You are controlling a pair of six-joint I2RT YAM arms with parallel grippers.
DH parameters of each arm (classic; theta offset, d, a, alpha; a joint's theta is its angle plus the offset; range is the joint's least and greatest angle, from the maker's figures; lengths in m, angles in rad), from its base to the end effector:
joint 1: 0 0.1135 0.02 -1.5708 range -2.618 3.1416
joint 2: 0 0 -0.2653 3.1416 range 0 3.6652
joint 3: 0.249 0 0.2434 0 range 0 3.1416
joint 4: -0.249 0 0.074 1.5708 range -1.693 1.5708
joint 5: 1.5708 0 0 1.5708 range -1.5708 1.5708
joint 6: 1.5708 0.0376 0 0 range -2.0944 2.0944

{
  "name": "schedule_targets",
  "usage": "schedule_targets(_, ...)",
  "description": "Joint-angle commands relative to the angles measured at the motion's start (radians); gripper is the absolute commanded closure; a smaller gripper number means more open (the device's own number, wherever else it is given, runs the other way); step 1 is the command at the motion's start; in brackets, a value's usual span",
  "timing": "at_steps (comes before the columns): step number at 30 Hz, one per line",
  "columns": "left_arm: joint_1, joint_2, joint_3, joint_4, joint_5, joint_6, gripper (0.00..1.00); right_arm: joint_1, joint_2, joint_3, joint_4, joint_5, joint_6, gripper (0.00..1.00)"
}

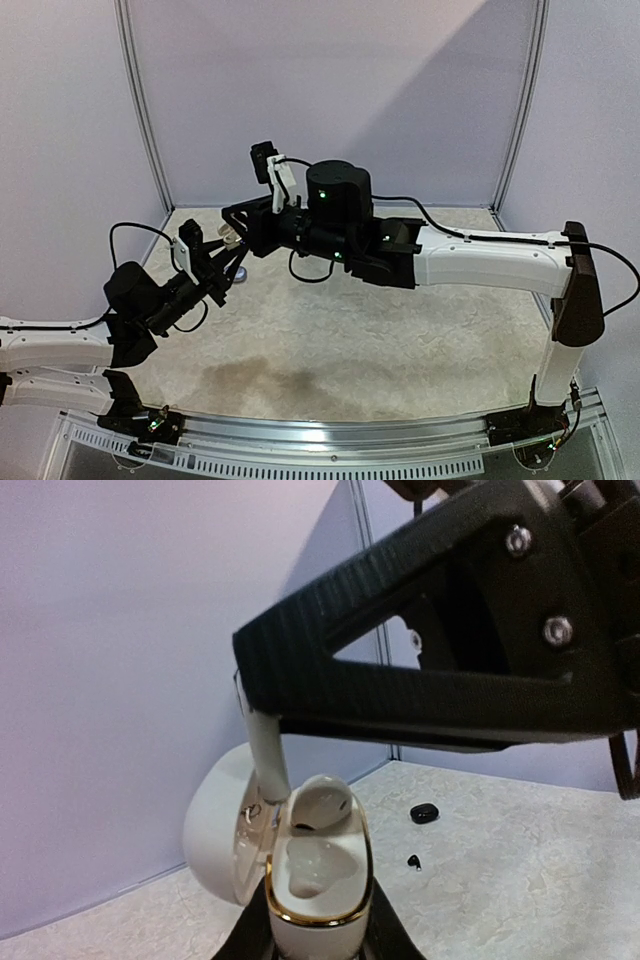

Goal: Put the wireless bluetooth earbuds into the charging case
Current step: Insert the left earbud into the left side groove of the charging case.

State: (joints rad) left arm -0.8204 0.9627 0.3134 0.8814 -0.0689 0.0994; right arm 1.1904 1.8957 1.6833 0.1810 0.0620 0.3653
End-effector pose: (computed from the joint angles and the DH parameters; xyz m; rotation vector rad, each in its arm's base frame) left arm 0.1390 -0.1453 0.2620 0.5505 1.2448 -0.5624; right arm 0.1727 0.4257 0.3703 -0.6451 1.6033 1.1366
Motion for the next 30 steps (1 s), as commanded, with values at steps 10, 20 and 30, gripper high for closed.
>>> schedule_targets(10,0.012,0.013,0.024,0.028,-0.002,-0.023,1.0,0.025,0.035,-0.033,0.025,0.005,0.031,1.0)
schedule_targets(20,0.012,0.013,0.023,0.028,-0.011,-0.034,1.0,0.028,0.034,-0.054,0.009,0.034,0.032,1.0)
schedule_targets(30,0.012,0.011,0.023,0.027,-0.008,-0.04,1.0,0.028,0.016,-0.074,0.0,0.076,-0.008,1.0)
